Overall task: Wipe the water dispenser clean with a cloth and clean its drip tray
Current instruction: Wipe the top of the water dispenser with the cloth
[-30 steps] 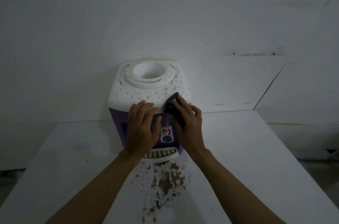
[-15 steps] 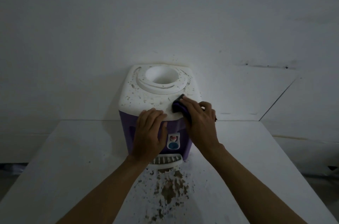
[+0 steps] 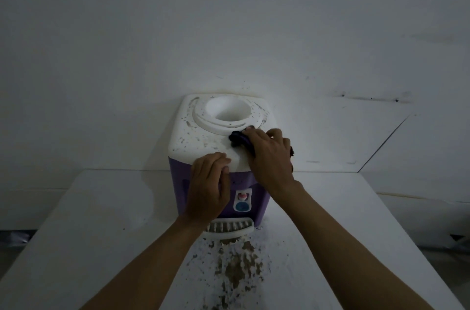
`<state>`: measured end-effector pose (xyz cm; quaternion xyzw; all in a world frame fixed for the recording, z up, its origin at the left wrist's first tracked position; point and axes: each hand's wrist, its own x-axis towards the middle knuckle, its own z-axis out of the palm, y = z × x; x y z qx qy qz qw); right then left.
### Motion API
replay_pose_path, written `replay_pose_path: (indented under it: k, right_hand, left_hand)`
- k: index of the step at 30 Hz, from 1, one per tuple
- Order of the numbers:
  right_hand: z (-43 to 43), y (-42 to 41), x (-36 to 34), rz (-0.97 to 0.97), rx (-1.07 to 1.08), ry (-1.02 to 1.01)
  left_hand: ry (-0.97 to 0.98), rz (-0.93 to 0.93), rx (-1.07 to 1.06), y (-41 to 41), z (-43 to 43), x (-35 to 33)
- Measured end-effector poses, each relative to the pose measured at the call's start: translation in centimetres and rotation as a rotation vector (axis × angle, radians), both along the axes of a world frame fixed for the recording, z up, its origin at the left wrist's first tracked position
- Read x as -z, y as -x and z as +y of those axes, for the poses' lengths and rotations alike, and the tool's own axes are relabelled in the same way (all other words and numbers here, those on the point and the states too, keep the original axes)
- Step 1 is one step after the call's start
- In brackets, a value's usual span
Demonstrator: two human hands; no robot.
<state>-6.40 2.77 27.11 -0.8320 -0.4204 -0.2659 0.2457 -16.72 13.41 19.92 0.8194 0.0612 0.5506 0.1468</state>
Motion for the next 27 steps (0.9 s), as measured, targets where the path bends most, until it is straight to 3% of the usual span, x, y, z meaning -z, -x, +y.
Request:
replay_pose_path:
  k: [4, 10, 15, 22, 27]
  right_hand:
    - [-1.8, 0.7, 1.2, -0.057, -0.215, 0.024]
    - [-1.4, -0.4, 0.7, 0.057, 0.051, -0.029]
    - [1.1, -1.5, -0.9, 0.236, 0.121, -0.133]
    - [1.7, -0.9, -1.1, -0.015, -0.18, 0.012]
    - [1.7, -2.3, -1.6, 0.102, -0.01, -0.033]
  left_hand:
    - [0.033, -0.028, 0.067, 0.0, 0.2, -0.1]
    - [0.073, -0.047, 0.096, 0.1, 0.1, -0.3]
    - [0.093, -0.03, 0.11, 0.4, 0.1, -0.6]
    - [0.126, -0.013, 0.129, 0.7, 0.4, -0.5]
    - [0.125, -0.029, 0.134, 0.7, 0.6, -0.4]
